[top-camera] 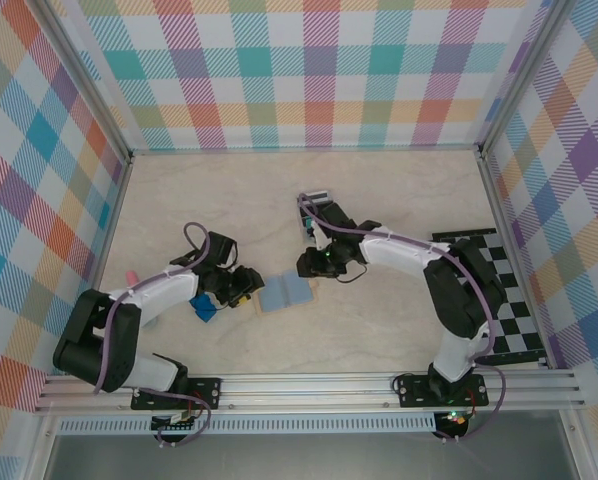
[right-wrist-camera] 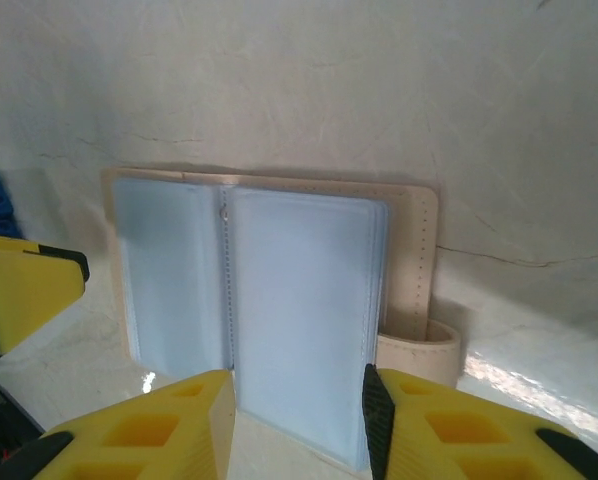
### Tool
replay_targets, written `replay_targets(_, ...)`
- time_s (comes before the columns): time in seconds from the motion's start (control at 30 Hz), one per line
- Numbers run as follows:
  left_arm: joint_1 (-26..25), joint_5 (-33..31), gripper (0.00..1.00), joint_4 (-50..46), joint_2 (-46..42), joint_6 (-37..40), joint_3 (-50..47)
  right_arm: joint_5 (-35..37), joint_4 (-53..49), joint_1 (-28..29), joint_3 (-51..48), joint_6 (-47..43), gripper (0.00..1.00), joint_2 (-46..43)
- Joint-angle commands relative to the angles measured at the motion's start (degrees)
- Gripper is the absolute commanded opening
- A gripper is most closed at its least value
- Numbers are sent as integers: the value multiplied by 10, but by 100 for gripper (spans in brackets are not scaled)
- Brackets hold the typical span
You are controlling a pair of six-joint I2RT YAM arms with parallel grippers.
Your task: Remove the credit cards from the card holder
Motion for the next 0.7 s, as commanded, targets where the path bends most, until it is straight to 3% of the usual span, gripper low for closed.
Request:
replay_targets(0.0,-10,14,40,12,21,-7,20,21,-3,9,14,52,41,27)
replay_targets(0.17,-17,15,34,12,38,-5,30,24,-8,13,22,63,40,52)
replay_targets(0.5,-21,20,34,10,67,4,38,23,-22,16,26,65,40,82)
replay_targets(0.67,-23,38,17,12,73,8,47,20,-27,18,30,63,37,96)
